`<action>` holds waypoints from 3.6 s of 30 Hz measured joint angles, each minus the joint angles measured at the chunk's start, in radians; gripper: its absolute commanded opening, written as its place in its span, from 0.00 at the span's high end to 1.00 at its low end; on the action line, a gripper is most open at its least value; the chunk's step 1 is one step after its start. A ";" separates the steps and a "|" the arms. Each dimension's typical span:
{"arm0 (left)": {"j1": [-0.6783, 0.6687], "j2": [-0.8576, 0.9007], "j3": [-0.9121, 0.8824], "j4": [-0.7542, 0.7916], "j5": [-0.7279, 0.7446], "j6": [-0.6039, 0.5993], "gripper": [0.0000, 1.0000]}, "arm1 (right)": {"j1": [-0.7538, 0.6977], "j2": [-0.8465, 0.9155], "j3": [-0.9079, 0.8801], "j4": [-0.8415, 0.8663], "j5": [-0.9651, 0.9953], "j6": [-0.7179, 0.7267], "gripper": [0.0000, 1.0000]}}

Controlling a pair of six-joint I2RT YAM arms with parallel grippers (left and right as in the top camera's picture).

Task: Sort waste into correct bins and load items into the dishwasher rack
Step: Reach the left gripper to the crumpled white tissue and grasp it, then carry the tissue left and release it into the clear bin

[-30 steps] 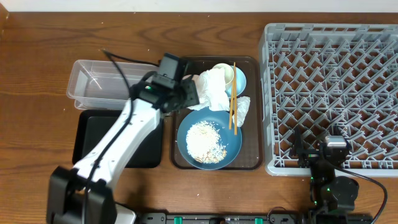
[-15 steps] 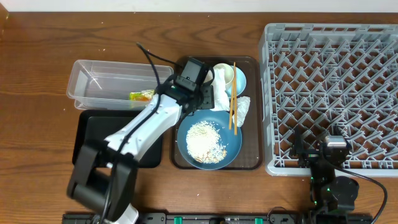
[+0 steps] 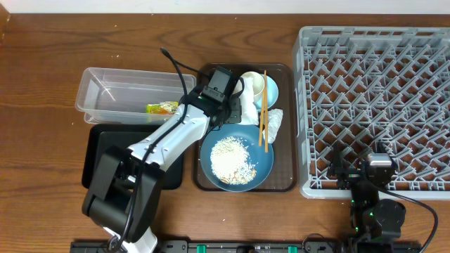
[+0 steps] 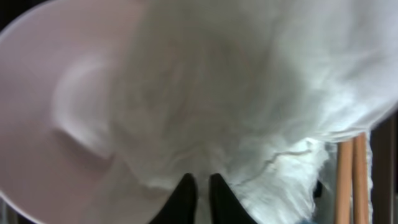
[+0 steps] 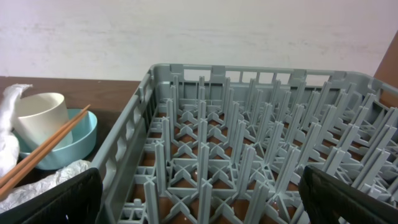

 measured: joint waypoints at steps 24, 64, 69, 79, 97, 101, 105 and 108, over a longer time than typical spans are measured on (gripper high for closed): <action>-0.008 -0.152 0.000 0.015 0.000 0.001 0.33 | 0.000 0.000 0.000 0.000 0.000 0.000 0.01; -0.011 0.000 -0.010 -0.025 0.001 0.001 0.52 | 0.000 0.000 0.000 0.000 0.000 0.000 0.01; -0.011 0.000 -0.010 -0.030 0.000 0.001 0.53 | 0.000 0.000 0.000 0.000 0.000 0.000 0.01; -0.011 0.000 -0.010 -0.081 0.001 -0.003 0.70 | 0.000 0.000 0.000 0.000 0.000 0.000 0.01; 0.015 -0.105 -0.003 -0.068 -0.034 0.001 0.94 | 0.000 0.000 0.000 0.000 0.000 0.000 0.01; 0.070 -0.243 0.028 -0.079 -0.079 0.001 0.94 | 0.000 0.000 0.000 0.000 0.000 0.000 0.01; 0.141 -0.338 0.054 -0.138 -0.150 0.001 0.94 | 0.000 0.000 0.000 0.000 0.000 0.000 0.01; 0.193 -0.343 0.055 -0.193 -0.197 0.001 0.94 | 0.000 0.000 0.000 0.000 0.000 0.000 0.01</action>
